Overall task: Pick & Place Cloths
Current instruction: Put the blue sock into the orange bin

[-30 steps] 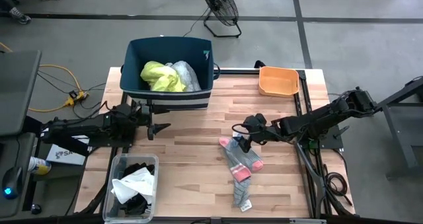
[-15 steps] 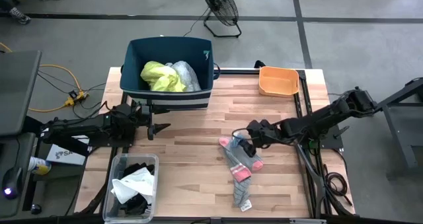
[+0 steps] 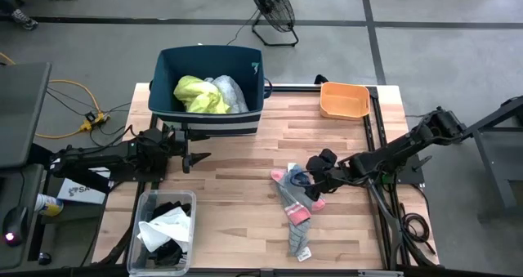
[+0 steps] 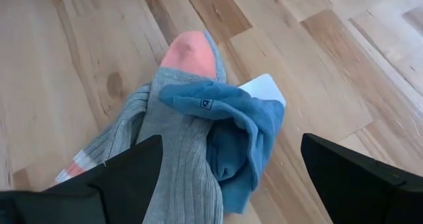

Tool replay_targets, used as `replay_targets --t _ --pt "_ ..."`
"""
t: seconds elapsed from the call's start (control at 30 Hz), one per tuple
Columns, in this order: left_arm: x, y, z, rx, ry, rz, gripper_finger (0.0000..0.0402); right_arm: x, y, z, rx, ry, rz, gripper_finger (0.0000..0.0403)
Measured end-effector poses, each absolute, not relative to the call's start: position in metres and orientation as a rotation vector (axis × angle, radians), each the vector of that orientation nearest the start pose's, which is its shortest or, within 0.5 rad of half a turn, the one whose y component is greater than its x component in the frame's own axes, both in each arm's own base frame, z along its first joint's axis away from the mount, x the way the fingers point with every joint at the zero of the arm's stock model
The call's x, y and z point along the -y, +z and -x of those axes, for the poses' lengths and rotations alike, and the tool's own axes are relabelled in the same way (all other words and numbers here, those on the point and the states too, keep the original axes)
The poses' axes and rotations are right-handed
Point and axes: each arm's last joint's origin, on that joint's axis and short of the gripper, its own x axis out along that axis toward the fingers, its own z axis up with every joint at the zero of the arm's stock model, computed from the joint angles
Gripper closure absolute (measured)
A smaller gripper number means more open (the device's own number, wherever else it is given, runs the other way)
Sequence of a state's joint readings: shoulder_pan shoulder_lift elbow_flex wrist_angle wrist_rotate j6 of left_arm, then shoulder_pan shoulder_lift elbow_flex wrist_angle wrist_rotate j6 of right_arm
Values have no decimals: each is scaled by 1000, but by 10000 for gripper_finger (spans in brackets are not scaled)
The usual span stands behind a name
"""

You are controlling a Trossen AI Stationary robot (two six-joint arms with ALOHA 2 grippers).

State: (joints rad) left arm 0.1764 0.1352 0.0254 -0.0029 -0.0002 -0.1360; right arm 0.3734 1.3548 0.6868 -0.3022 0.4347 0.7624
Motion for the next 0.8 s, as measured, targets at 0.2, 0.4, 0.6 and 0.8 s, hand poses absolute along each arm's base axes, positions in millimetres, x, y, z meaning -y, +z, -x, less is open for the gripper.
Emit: replay_targets --t 0.2,0.4,0.6,0.8 --pt "-18 161 -103 -100 184 145 80 -83 179 -232 -803 -371 -312 50" --pt "-18 161 -103 -100 183 145 80 -84 172 -235 -832 -356 -250 50" --pt "-18 161 -103 -100 183 145 80 -85 156 -246 -836 -358 -158 50" --pt "-18 161 -103 -100 183 146 80 -76 149 -252 -816 -447 -114 62"
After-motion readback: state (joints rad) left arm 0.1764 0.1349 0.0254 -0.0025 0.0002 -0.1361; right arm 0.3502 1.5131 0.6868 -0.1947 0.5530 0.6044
